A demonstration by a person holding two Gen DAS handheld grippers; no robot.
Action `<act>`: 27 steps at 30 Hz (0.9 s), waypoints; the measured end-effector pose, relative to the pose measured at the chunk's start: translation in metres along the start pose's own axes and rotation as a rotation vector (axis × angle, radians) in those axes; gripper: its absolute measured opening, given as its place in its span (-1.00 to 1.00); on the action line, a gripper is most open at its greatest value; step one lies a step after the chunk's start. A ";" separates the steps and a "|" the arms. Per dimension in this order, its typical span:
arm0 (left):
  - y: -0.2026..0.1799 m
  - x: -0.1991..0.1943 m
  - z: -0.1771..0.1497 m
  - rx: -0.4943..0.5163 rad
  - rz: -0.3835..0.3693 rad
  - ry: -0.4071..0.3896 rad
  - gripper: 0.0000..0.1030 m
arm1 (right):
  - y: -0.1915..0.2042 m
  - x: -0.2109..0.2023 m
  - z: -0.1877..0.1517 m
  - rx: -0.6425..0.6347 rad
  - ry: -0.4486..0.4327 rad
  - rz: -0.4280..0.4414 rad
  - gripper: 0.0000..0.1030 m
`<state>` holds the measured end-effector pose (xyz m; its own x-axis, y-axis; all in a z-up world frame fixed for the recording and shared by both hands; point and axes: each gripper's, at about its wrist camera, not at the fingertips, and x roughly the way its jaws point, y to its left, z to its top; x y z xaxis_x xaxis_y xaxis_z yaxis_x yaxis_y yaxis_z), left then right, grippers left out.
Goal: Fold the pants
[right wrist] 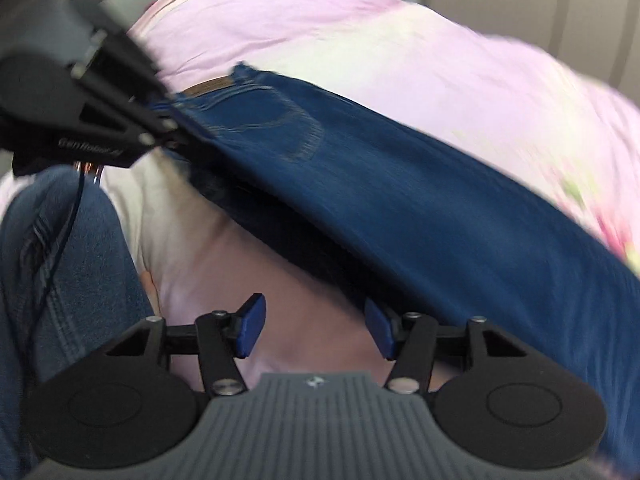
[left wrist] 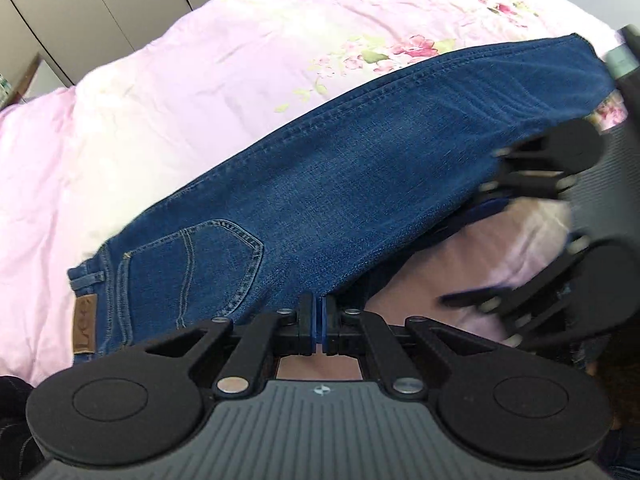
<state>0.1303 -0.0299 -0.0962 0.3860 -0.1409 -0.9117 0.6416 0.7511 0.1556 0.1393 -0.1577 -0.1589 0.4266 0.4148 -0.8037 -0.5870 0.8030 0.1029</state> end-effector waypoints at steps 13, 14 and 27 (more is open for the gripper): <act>0.018 0.018 -0.003 -0.004 -0.114 0.073 -0.98 | 0.026 0.074 0.024 -0.209 0.089 0.175 -0.67; 0.018 0.024 -0.006 -0.005 -0.129 0.091 -0.98 | 0.029 0.073 0.018 -0.227 0.087 0.166 -0.67; 0.011 0.081 -0.034 -0.080 -0.223 0.245 -0.78 | 0.011 0.047 -0.025 -0.019 0.139 0.168 -0.41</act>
<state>0.1465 -0.0114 -0.1815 0.0655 -0.1553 -0.9857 0.6344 0.7689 -0.0789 0.1354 -0.1400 -0.2097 0.2233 0.4784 -0.8493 -0.6555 0.7186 0.2324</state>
